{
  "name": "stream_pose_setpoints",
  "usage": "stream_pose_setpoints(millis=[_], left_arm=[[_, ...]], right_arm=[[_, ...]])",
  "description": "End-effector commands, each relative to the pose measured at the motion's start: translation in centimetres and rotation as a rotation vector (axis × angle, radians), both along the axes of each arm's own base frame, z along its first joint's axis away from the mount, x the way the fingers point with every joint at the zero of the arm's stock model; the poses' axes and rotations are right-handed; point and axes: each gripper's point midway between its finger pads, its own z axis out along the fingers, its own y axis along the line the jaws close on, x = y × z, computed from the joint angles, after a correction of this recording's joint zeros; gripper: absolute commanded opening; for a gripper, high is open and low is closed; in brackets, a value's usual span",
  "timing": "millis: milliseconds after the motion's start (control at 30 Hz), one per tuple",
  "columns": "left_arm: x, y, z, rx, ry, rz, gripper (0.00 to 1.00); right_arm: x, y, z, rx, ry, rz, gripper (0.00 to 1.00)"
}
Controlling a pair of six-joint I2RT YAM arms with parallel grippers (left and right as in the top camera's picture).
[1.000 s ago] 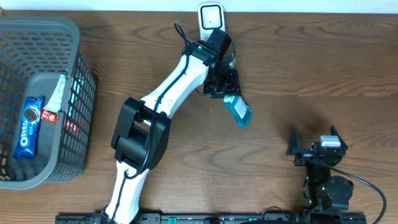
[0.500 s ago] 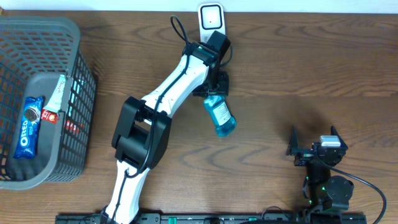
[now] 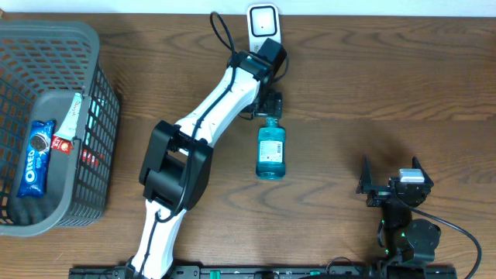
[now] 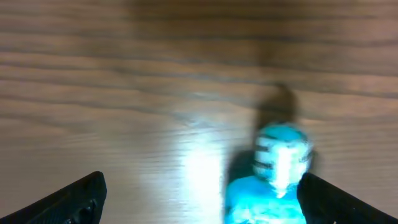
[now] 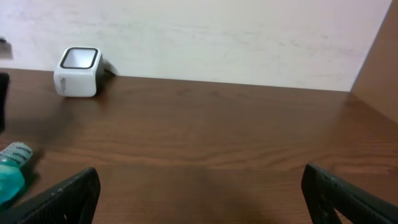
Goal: Scan the item barcode
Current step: 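Carry the bottle to table center and set it upright, release, then return left gripper to basket and grasp the green wipes pack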
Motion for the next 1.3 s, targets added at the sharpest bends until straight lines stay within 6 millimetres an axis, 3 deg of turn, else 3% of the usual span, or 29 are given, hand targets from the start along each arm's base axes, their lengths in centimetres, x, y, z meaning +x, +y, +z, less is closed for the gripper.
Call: stream_pose_setpoints(millis=[0,167,200,300,400,433,500,567,667,800,900,1100,1267], left_arm=[[3.0,3.3,10.5,0.072,-0.264,0.035,0.98],[2.4,9.5,24.3,0.133,-0.579,0.156,0.98],[1.1,12.7,29.3,0.122,-0.693,0.235,0.98],[-1.6,19.7,34.6,0.102,-0.814,0.455,0.98],[-5.4,28.1,36.3,0.101,-0.839,0.767,0.98],[-7.2,31.3,36.1,0.113,-0.824,0.904,0.98],[-10.3,35.9,34.8,0.119,-0.751,1.099,0.97],[-12.0,38.7,32.5,0.079,-0.637,1.17,0.98],[-12.3,41.1,29.2,-0.044,-0.516,1.164,0.98],[-12.0,43.2,24.6,-0.2,-0.425,1.132,0.96],[-12.5,44.7,20.0,-0.215,-0.357,1.17,0.96],[-10.7,44.5,12.7,-0.272,-0.331,1.109,0.97],[-9.5,44.6,8.0,-0.31,-0.38,1.083,0.99]], right_arm=[[0.0,0.1,-0.1,0.011,0.0,0.003,0.99],[0.0,0.1,-0.1,0.011,0.001,0.003,0.99],[0.0,0.1,-0.1,0.011,0.001,0.003,0.99],[0.0,0.1,-0.1,0.012,0.001,0.003,0.99],[0.0,0.1,-0.1,0.011,0.0,0.003,0.99],[0.0,0.1,-0.1,0.011,0.0,0.003,0.99],[0.0,0.1,-0.1,0.011,0.0,0.003,0.99],[0.0,0.1,-0.1,0.011,0.001,0.003,0.99],[0.0,0.1,-0.1,0.011,0.001,0.003,0.99],[0.0,0.1,-0.1,0.011,0.0,0.003,0.99],[0.0,0.1,-0.1,0.011,0.0,0.003,0.99],[0.0,0.1,-0.1,0.012,0.0,0.003,0.99],[0.0,0.1,-0.1,0.011,0.001,0.003,0.99]])
